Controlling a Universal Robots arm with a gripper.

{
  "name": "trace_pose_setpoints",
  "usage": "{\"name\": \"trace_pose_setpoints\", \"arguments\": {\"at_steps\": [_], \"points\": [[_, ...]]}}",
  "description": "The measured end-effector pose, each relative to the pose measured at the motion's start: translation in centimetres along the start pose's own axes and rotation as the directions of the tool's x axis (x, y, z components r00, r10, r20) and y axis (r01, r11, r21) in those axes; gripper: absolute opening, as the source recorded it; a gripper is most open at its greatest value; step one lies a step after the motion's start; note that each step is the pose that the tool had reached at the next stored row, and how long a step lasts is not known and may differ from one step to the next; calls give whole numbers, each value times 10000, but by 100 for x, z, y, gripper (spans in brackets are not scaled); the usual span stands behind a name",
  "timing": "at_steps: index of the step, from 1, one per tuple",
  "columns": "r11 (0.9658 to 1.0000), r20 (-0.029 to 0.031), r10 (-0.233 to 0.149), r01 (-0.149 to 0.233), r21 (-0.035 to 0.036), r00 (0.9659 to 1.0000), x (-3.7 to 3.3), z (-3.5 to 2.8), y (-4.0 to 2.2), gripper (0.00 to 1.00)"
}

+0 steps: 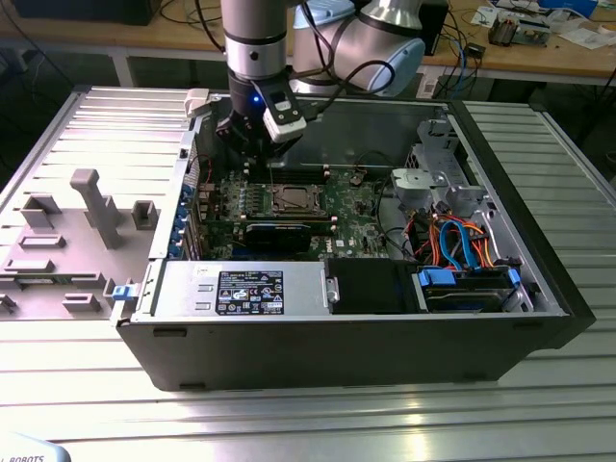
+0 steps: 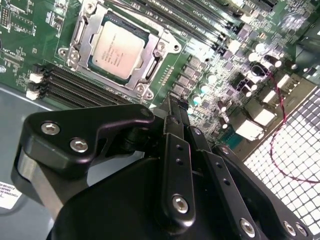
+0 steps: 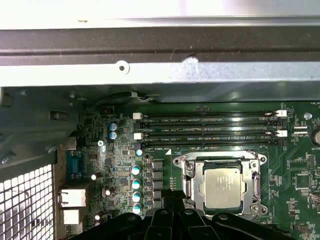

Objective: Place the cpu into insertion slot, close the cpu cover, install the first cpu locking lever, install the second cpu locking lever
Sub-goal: 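Install the first cpu locking lever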

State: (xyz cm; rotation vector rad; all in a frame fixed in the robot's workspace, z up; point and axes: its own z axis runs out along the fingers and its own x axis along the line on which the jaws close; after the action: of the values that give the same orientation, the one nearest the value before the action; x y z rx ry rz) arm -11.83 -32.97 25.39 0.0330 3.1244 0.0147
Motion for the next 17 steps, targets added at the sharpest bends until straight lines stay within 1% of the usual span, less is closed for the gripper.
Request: {"name": "trace_pose_setpoints", "arguments": {"at_steps": [4, 6, 10, 17], "points": [[10000, 0, -8, 8, -1, 10000, 1, 1, 65, 11], [10000, -1, -27, 27, 0, 10000, 3, 1, 118, 11], [10000, -1, -66, 66, -2, 10000, 4, 2, 175, 11], [10000, 7, -100, 100, -2, 10000, 1, 2, 208, 11]]}}
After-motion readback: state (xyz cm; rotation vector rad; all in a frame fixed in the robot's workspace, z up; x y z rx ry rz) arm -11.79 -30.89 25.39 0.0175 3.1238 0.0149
